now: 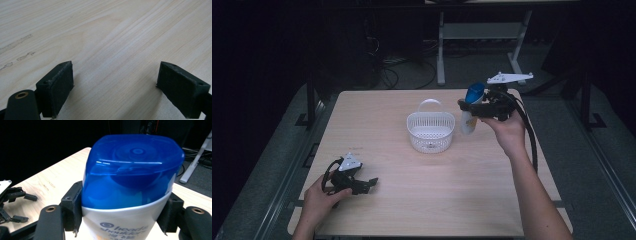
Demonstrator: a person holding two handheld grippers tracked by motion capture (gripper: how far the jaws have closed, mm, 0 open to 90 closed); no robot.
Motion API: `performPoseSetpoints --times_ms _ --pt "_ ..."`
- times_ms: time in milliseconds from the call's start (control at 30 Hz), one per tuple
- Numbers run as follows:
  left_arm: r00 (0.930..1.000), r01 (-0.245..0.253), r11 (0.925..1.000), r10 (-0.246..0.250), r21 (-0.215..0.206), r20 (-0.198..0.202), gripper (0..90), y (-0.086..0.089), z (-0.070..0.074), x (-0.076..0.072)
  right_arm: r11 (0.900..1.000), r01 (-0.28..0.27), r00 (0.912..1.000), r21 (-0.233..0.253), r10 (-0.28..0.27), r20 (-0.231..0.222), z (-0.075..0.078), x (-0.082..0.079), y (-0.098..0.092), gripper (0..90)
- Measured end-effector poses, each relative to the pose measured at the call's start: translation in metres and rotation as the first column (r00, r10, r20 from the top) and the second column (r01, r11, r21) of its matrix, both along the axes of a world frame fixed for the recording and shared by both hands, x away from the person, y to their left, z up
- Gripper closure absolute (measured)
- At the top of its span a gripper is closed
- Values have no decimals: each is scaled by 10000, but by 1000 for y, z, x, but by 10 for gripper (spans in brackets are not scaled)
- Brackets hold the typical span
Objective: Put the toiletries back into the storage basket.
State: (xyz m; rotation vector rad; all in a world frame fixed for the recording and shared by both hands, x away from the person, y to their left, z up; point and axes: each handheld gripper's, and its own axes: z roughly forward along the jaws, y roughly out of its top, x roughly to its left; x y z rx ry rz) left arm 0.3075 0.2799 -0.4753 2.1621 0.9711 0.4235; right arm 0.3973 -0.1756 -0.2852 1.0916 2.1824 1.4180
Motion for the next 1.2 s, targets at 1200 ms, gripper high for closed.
performPoseSetpoints --times_ms 1200 --pt "10000 1 10000 -1 1 21 133 0 0 0 9977 -665 9978 -113 665 -74 -3 30 53 337"
